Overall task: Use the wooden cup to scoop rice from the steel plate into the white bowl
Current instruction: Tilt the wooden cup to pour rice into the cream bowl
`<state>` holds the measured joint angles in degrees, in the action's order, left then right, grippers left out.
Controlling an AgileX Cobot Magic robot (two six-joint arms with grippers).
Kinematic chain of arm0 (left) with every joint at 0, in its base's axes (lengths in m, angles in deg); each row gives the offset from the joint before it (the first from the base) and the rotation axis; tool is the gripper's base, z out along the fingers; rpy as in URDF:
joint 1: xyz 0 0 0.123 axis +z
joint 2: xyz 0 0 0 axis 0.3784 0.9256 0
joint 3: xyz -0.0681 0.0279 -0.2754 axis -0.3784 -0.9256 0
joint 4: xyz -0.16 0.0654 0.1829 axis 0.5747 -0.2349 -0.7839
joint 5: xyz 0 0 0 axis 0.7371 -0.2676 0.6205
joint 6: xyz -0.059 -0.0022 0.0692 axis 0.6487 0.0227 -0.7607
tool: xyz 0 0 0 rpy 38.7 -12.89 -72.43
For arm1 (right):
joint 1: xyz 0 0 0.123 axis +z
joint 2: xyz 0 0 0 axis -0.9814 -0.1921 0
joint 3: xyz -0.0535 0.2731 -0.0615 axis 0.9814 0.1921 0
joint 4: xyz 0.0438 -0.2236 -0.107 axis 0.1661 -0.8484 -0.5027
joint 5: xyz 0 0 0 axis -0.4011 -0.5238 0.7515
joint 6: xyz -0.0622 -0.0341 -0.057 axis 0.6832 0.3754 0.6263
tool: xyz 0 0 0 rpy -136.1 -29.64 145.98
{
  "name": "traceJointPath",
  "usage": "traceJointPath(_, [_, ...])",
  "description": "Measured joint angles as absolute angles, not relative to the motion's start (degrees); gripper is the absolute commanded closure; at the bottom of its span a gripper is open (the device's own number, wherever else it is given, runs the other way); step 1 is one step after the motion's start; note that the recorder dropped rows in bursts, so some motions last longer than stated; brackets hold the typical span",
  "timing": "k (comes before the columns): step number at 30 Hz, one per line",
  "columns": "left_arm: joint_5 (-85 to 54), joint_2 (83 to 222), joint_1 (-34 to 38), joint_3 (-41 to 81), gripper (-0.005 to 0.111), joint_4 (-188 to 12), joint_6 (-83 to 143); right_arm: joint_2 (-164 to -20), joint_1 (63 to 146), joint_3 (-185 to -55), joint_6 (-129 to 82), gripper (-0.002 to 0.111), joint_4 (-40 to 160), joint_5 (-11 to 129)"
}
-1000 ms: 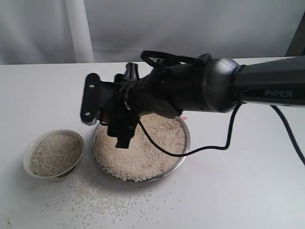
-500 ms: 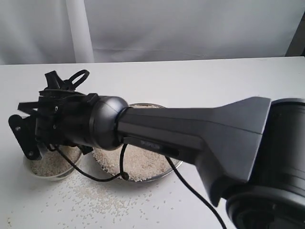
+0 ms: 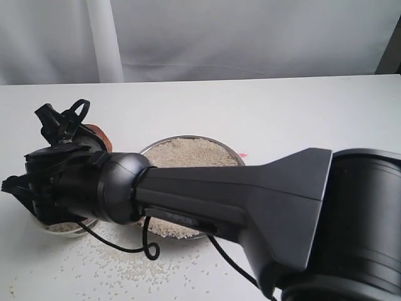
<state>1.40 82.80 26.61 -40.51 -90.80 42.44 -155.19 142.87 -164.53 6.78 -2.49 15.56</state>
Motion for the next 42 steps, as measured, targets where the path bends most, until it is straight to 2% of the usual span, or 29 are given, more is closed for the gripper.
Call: traceJointPath(42, [1.4, 82.8, 26.6, -40.5, 0.107, -90.8, 42.4, -158.1, 144.9, -164.5, 11.8, 0.108, -20.5, 11.5])
